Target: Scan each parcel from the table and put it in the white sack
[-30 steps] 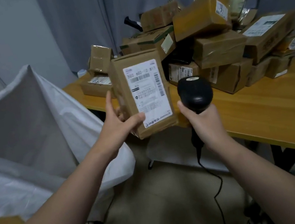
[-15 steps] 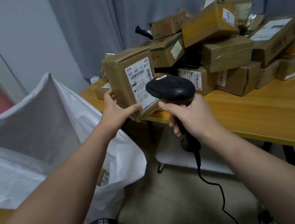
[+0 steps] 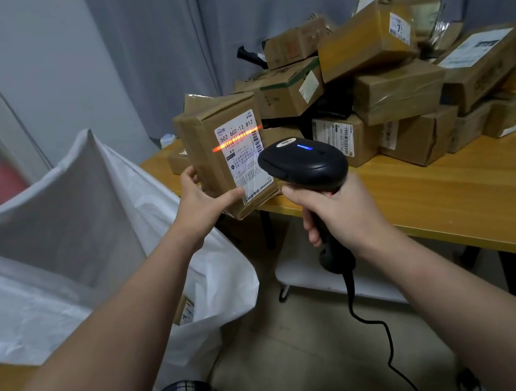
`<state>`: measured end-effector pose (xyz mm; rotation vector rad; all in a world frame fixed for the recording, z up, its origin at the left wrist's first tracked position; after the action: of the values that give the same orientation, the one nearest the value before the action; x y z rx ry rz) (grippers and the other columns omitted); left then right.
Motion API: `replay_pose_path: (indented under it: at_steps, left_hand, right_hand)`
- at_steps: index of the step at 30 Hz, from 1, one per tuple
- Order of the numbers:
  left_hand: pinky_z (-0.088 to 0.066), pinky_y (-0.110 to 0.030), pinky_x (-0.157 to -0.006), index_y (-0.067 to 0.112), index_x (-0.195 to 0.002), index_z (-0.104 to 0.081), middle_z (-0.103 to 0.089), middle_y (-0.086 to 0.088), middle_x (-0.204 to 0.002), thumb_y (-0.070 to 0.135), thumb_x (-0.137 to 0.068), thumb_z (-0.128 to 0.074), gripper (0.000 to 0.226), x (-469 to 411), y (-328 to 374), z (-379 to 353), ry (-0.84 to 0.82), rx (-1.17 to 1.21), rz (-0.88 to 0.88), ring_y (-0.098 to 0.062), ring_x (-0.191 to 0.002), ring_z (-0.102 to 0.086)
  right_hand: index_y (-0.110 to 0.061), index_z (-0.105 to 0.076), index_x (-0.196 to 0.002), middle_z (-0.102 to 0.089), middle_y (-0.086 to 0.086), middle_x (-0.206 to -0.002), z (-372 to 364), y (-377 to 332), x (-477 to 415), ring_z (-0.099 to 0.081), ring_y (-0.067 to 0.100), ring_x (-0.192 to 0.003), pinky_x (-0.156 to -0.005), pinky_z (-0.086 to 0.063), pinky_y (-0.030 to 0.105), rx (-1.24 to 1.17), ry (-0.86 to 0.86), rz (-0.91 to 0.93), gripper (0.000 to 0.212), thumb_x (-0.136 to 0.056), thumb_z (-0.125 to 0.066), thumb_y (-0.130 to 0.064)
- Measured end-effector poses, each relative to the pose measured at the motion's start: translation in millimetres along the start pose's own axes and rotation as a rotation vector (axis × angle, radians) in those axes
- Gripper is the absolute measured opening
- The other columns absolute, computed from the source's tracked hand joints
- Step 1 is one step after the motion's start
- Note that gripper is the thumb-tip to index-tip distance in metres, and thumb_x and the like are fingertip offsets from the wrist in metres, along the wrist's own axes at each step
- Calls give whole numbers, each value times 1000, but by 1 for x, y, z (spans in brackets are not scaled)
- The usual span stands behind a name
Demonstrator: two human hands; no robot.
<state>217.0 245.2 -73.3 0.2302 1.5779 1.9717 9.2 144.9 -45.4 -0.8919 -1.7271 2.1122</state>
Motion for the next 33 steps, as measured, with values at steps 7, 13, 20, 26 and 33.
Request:
replay_pose_path:
  at_steps: [7,13,20,26,33]
  left_hand:
    - [-39,-41,-110,21,-146,-17,-36,0,-147,38,-64,-85,107,1,-6,8,-19,-30,-21,-18,-134,-38]
    - [-45,-28,-102,23,-139,-25,-42,9,-137,34,-59,-85,100,0,-41,41,46,39,9,-8,-126,-45]
    - [-50,-37,-95,12,-139,-25,-45,-2,-132,28,-61,-90,103,-20,-159,130,291,-144,301,-18,-117,-51]
    - [-40,-38,-102,-2,-140,-24,-39,-17,-137,42,-69,-79,100,-58,-253,126,91,-944,787,-32,-128,-42]
    - [-40,-46,-105,10,-143,-38,-39,-11,-147,30,-92,-53,56,16,-336,115,-566,-1253,1073,-33,-134,-39]
  right_hand:
    - [-12,-64,-73,-55,8,-52,-20,10,-14,-54,21,-42,-45,-46,29,-7,-51,14,18,-88,-68,-22]
    - [-14,-64,-74,-56,8,-52,-72,40,-49,-53,18,-42,-44,-47,26,-6,-166,-56,14,-84,-70,-20]
    - [-14,-65,-81,-61,2,-62,-149,137,-97,-60,13,-58,-60,-52,30,191,-416,-294,12,-81,-74,-22]
    - [-7,-64,-88,-58,3,-75,-219,193,-128,-55,10,-69,-62,-41,23,313,-512,-278,12,-84,-70,-16]
    - [-13,-57,-72,-56,0,-66,-250,241,-129,-51,10,-65,-67,-40,25,363,-768,-314,16,-84,-67,-14]
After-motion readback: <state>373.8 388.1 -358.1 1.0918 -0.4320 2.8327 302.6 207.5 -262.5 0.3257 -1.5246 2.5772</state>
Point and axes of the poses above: each hand's wrist, its own x-axis away from the middle knuckle, its own z-axis out of the back of the hand, y = z × x, the point moved 4 cm from there along -x, towards the middle knuckle
